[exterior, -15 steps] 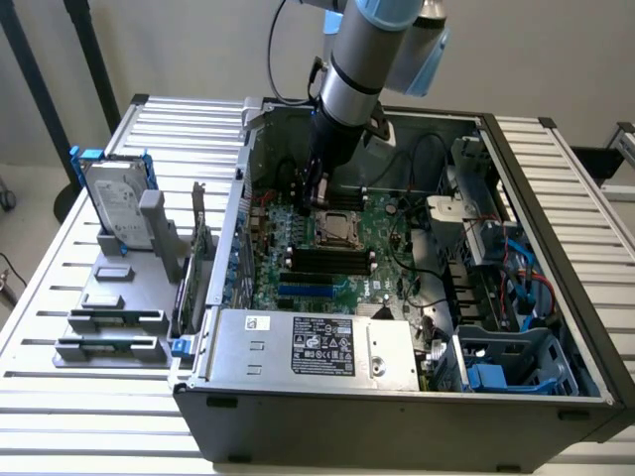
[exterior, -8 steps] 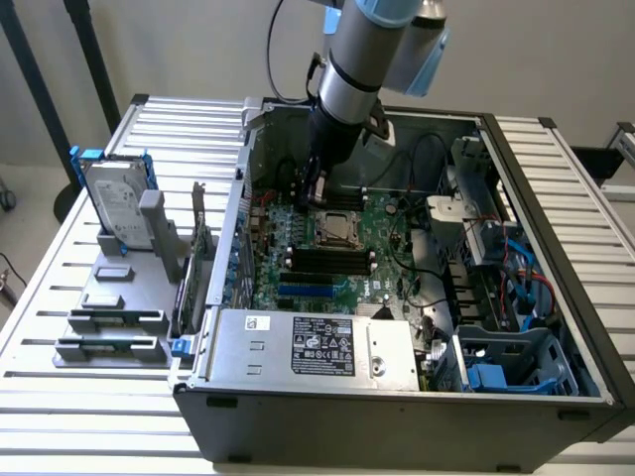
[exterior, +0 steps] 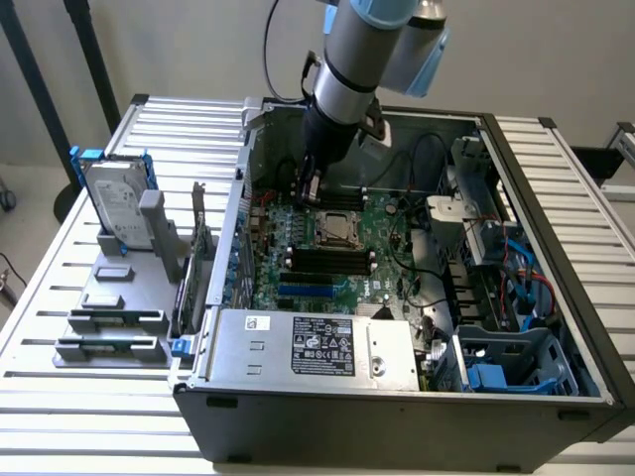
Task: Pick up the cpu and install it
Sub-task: 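Install the first cpu locking lever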
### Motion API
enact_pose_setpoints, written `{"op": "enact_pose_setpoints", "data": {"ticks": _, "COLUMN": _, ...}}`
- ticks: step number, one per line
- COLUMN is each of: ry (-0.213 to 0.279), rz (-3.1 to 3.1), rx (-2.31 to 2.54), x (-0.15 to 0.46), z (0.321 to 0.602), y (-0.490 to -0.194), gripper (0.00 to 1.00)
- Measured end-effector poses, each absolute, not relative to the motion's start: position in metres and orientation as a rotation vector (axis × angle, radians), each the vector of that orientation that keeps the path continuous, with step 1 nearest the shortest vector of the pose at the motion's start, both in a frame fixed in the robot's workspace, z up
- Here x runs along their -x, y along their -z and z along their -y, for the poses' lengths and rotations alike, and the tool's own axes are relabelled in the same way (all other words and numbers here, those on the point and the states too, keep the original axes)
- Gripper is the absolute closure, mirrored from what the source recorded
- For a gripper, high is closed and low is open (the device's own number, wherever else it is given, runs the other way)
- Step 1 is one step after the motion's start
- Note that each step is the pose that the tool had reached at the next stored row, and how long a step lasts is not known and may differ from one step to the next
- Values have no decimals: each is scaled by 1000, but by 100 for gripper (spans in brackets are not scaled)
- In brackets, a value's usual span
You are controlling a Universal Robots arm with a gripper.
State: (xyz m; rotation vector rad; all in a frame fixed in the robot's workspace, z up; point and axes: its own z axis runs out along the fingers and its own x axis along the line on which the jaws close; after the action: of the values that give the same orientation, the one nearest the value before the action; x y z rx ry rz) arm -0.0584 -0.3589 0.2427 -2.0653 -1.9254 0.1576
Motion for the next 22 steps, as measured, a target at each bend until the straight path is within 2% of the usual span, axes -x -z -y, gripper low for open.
{"op": "enact_pose_setpoints", "data": {"ticks": 22, "ry": -60, "rz": 1736, "rx": 2095, "x": 76, "z": 359, "y": -249, "gripper": 89}}
